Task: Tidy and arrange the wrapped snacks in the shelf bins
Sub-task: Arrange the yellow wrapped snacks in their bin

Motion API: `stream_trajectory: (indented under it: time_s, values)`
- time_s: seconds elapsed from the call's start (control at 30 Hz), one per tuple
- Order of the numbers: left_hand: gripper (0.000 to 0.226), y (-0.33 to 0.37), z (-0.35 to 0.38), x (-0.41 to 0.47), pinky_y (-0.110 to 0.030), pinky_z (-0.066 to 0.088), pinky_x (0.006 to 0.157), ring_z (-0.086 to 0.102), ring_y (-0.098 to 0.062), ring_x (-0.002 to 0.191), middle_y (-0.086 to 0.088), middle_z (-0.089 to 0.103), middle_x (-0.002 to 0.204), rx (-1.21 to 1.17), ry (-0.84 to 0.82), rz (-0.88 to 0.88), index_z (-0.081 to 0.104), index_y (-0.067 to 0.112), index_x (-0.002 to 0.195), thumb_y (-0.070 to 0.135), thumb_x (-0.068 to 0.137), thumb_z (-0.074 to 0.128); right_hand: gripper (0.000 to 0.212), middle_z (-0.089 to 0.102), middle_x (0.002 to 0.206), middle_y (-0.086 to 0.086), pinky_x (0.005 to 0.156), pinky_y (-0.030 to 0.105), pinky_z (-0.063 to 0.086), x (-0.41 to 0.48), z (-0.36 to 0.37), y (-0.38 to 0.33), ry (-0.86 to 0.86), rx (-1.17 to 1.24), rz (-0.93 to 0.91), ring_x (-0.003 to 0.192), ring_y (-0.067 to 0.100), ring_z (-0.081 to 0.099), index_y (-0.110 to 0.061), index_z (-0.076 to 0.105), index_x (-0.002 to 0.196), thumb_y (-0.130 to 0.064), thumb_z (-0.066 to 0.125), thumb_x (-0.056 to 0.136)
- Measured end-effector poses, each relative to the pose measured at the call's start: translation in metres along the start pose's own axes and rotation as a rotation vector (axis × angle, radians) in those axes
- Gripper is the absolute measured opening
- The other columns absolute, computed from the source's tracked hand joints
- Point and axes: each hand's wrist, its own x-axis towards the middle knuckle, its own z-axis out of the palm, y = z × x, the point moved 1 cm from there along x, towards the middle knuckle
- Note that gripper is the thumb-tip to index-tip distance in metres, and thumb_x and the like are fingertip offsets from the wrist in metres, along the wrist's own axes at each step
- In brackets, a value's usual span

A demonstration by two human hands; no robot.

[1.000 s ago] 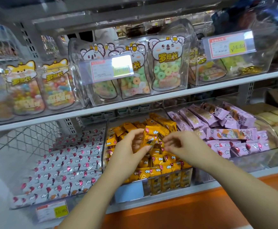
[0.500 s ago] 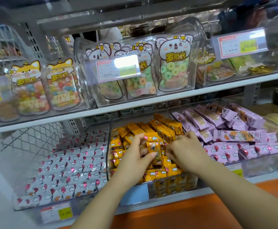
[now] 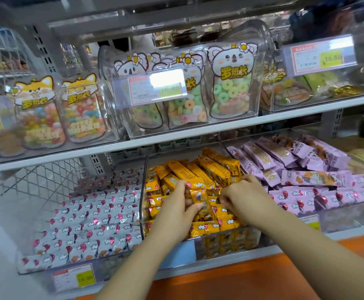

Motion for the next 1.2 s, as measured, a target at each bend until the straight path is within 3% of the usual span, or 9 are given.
stream_trajectory:
  time_s: [0.17, 0.3, 0.4, 0.63, 0.73, 0.83, 0.9, 1.07, 1.2]
  values:
    - [0.032, 0.001, 0.005, 0.004, -0.025, 0.052, 0.067, 0.056, -0.005, 0.078, 0.008, 0.057, 0.088, 0.218, -0.012, 0.062, 0.038, 0.022, 0.115, 0.035, 0.093, 0.056, 0.023, 0.065, 0.078, -0.005, 0.110, 0.031, 0.014, -0.002, -0.001, -0.001, -0.008, -0.002, -0.011, 0.074, 0.013, 0.052, -0.027, 0.060, 0.081, -0.019, 0.044, 0.095]
    - [0.052, 0.004, 0.004, 0.007, -0.027, 0.051, 0.078, 0.058, -0.012, 0.095, 0.003, 0.061, 0.107, 0.333, -0.063, 0.063, 0.032, 0.023, 0.136, 0.036, 0.092, 0.057, 0.024, 0.064, 0.076, -0.006, 0.110, 0.031, 0.013, -0.004, -0.001, 0.001, 0.000, -0.010, -0.023, 0.078, 0.013, 0.056, -0.026, 0.059, 0.081, -0.020, 0.042, 0.096]
    - [0.047, 0.009, 0.006, 0.009, -0.033, 0.051, 0.082, 0.058, -0.018, 0.102, 0.001, 0.061, 0.114, 0.428, -0.130, 0.076, 0.039, 0.024, 0.129, 0.037, 0.090, 0.060, 0.023, 0.060, 0.073, -0.007, 0.111, 0.031, 0.013, -0.006, -0.001, 0.002, 0.010, 0.001, -0.032, 0.077, 0.013, 0.054, -0.027, 0.056, 0.078, -0.023, 0.041, 0.096]
    - [0.061, 0.019, 0.008, 0.013, -0.037, 0.050, 0.088, 0.056, -0.026, 0.113, -0.005, 0.058, 0.124, 0.555, -0.186, 0.023, 0.036, 0.022, 0.140, 0.038, 0.087, 0.064, 0.014, 0.065, 0.100, -0.013, 0.107, 0.032, 0.015, -0.014, -0.024, 0.026, 0.104, 0.042, 0.069, 0.110, 0.009, 0.048, -0.037, 0.065, 0.099, -0.038, 0.054, 0.091]
    - [0.056, 0.017, 0.007, 0.007, -0.033, 0.048, 0.086, 0.055, -0.023, 0.112, -0.002, 0.058, 0.124, 0.494, -0.190, 0.054, 0.040, 0.024, 0.137, 0.038, 0.087, 0.064, 0.020, 0.061, 0.116, -0.010, 0.112, 0.040, 0.008, -0.020, -0.022, 0.031, 0.043, -0.043, 0.109, 0.126, 0.013, 0.036, -0.038, 0.064, 0.108, -0.035, 0.056, 0.090]
    - [0.058, 0.014, 0.000, 0.005, -0.025, 0.047, 0.089, 0.053, -0.012, 0.114, 0.007, 0.054, 0.128, 0.250, -0.191, 0.053, 0.040, 0.033, 0.139, 0.048, 0.087, 0.060, 0.029, 0.060, 0.123, -0.009, 0.114, 0.049, 0.000, -0.021, -0.016, 0.028, 0.004, -0.144, 0.088, 0.136, 0.017, 0.026, -0.036, 0.061, 0.118, -0.026, 0.052, 0.092]
    - [0.046, 0.014, -0.002, 0.008, -0.026, 0.048, 0.093, 0.053, -0.005, 0.113, 0.012, 0.055, 0.129, 0.117, -0.160, 0.096, 0.046, 0.036, 0.134, 0.047, 0.090, 0.054, 0.033, 0.062, 0.121, -0.006, 0.114, 0.052, -0.001, -0.018, -0.015, 0.026, 0.001, -0.202, 0.084, 0.136, 0.020, 0.026, -0.034, 0.060, 0.120, -0.019, 0.050, 0.092]
    - [0.031, 0.011, 0.002, 0.016, -0.023, 0.043, 0.092, 0.053, -0.006, 0.112, 0.012, 0.059, 0.125, 0.250, -0.144, 0.169, 0.058, 0.032, 0.125, 0.038, 0.096, 0.049, 0.021, 0.065, 0.102, -0.002, 0.114, 0.054, -0.001, -0.009, -0.012, 0.024, -0.023, -0.258, 0.099, 0.126, 0.022, 0.036, -0.027, 0.067, 0.098, -0.019, 0.048, 0.092]
    - [0.030, 0.002, 0.005, 0.022, -0.029, 0.048, 0.086, 0.058, -0.011, 0.101, 0.005, 0.064, 0.116, 0.404, -0.201, 0.149, 0.059, 0.029, 0.122, 0.039, 0.095, 0.051, 0.017, 0.064, 0.098, -0.005, 0.114, 0.053, -0.006, -0.009, -0.016, 0.027, -0.014, -0.171, 0.069, 0.126, 0.018, 0.035, -0.031, 0.056, 0.081, -0.021, 0.049, 0.092]
